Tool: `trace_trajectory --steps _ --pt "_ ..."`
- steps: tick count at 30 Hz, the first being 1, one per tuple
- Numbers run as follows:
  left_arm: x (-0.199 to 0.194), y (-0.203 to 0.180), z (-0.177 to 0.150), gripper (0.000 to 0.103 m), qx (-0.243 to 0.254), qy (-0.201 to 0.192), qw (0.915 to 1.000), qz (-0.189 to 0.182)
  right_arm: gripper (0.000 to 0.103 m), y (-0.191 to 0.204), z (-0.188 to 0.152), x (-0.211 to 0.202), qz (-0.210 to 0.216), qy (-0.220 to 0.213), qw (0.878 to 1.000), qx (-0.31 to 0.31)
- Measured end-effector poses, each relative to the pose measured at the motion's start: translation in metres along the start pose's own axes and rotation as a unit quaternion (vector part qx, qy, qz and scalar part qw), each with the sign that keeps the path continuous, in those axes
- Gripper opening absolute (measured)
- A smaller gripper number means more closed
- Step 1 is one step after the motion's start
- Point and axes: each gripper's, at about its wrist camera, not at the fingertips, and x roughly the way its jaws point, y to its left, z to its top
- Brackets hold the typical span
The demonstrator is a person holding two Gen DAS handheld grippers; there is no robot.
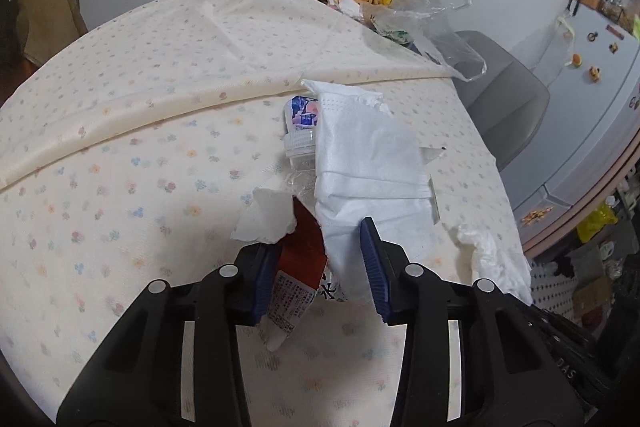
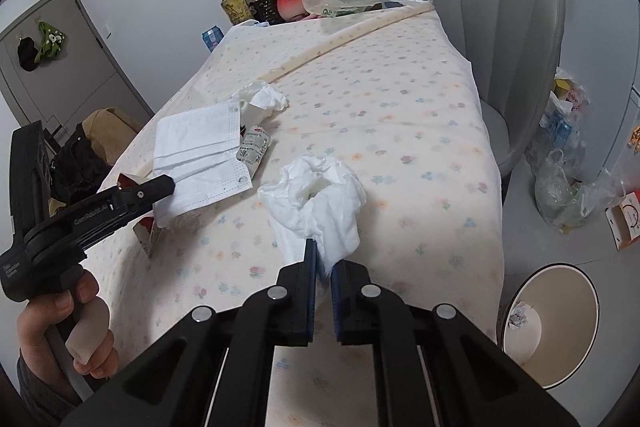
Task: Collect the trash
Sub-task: 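Grasp the white tissue with the right gripper, then grasp the white face mask with the left gripper while right holds tissue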
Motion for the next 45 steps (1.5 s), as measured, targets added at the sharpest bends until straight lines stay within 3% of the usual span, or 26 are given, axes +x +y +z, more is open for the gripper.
trace_trajectory --steps 2,4,7,13,18,23,24,26,27,28,30,34,36,42,44,45 --pt "0.000 -0.005 0.001 0.033 0.015 -0.005 0.9998 0.014 0.007 -0.001 -0.001 0.000 0.000 -0.001 1.000 0.002" --pt "-0.001 -0.011 0.002 0.013 0.030 -0.007 0.9991 0.030 0.008 -0.003 -0.001 0.000 0.000 0.000 1.000 0.003" --pt "-0.001 -0.015 0.002 0.003 0.042 -0.005 0.9987 0.030 0.008 -0.004 -0.002 0.000 0.001 -0.001 1.000 0.007" --pt "-0.022 -0.013 0.001 0.002 0.041 -0.030 0.9987 0.009 0.008 -0.004 -0.002 -0.004 0.002 -0.005 1.000 0.006" --pt "-0.050 -0.005 0.004 0.002 0.029 -0.061 0.9973 -0.030 0.007 0.000 0.001 -0.014 0.005 -0.020 1.000 0.004" --pt "-0.045 -0.019 0.004 0.003 0.053 -0.034 0.9973 -0.038 0.007 0.003 0.001 -0.017 0.006 -0.022 1.000 0.003" --pt "-0.042 -0.020 0.002 0.005 0.054 -0.026 0.9974 -0.040 0.007 0.004 0.000 -0.017 0.006 -0.021 1.000 0.002" --pt "-0.034 -0.022 -0.002 0.025 0.055 -0.004 0.9976 -0.041 0.007 0.004 -0.002 -0.018 0.005 -0.019 1.000 0.001" --pt "-0.031 -0.021 -0.005 0.055 0.053 -0.002 0.9980 -0.035 0.007 0.003 -0.003 -0.019 0.004 -0.018 1.000 0.001" --pt "-0.031 -0.021 -0.009 0.069 0.051 -0.007 0.9982 -0.032 0.007 0.003 -0.004 -0.019 0.004 -0.018 1.000 0.000" --pt "-0.028 -0.021 -0.015 0.074 0.056 -0.005 0.9982 -0.022 0.007 0.000 -0.006 -0.022 0.001 -0.018 1.000 0.002" --pt "-0.008 -0.028 -0.025 0.080 0.078 0.042 0.9958 -0.023 0.007 -0.005 -0.006 -0.025 0.001 -0.021 1.000 0.008" --pt "-0.003 -0.033 -0.029 0.086 0.093 0.042 0.9947 -0.013 0.007 -0.005 -0.006 -0.027 0.001 -0.023 1.000 0.009" --pt "0.006 -0.046 -0.031 0.088 0.139 0.044 0.9891 0.021 0.007 -0.008 -0.009 -0.030 0.000 -0.024 1.000 0.010" --pt "0.006 -0.047 -0.030 0.063 0.142 0.041 0.9889 0.018 0.007 -0.010 -0.010 -0.030 -0.001 -0.024 1.000 0.013" --pt "0.005 -0.047 -0.030 0.035 0.149 0.034 0.9876 0.034 0.007 -0.011 -0.010 -0.030 -0.001 -0.024 1.000 0.015"
